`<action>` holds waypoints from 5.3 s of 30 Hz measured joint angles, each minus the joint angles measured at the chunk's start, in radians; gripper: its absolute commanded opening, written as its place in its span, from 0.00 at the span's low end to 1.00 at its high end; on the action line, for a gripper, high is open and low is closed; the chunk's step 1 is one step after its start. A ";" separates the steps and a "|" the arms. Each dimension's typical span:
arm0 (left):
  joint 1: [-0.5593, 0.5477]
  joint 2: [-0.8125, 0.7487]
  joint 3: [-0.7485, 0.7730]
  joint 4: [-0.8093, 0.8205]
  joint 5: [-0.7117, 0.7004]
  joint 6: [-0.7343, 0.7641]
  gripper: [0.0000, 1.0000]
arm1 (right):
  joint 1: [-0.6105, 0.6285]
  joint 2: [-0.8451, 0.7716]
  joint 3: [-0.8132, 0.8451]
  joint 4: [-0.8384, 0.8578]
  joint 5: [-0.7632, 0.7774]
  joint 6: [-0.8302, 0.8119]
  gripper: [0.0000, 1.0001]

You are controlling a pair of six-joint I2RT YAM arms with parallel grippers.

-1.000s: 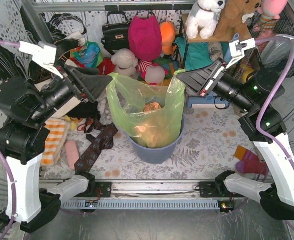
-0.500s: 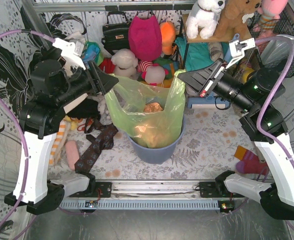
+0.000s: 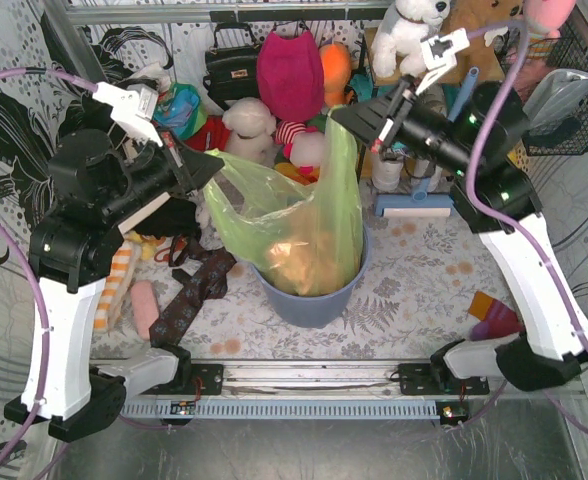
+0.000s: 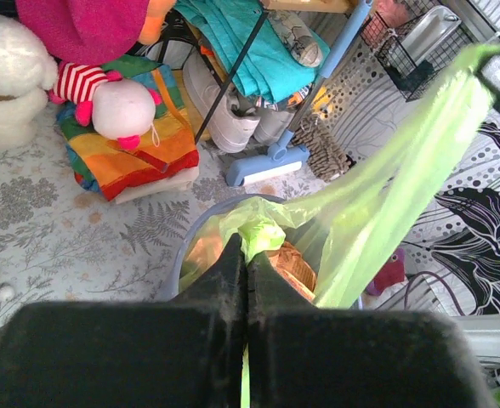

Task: Tie the trash bag

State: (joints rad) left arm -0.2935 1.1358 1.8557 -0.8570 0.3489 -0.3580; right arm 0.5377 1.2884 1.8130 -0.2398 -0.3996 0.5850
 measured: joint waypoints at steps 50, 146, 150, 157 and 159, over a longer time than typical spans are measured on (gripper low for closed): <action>-0.205 0.016 -0.383 0.718 0.163 -0.433 0.00 | -0.129 -0.220 -0.241 0.077 -0.005 0.050 0.00; -0.228 -0.286 -0.312 0.391 -0.357 -0.183 0.35 | 0.438 0.510 0.732 -0.412 0.161 -0.319 0.67; -0.228 -0.288 -0.327 0.391 -0.357 -0.184 0.36 | 0.439 0.523 0.732 -0.396 0.175 -0.321 0.67; -0.228 -0.290 -0.335 0.391 -0.357 -0.184 0.37 | 0.450 0.534 0.732 -0.364 0.192 -0.324 0.35; -0.228 -0.291 -0.336 0.391 -0.356 -0.184 0.38 | 0.451 0.534 0.732 -0.354 0.198 -0.327 0.22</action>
State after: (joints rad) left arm -0.5213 0.8448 1.5200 -0.4664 -0.0071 -0.5419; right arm 0.9886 1.8225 2.5446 -0.5938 -0.2012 0.2581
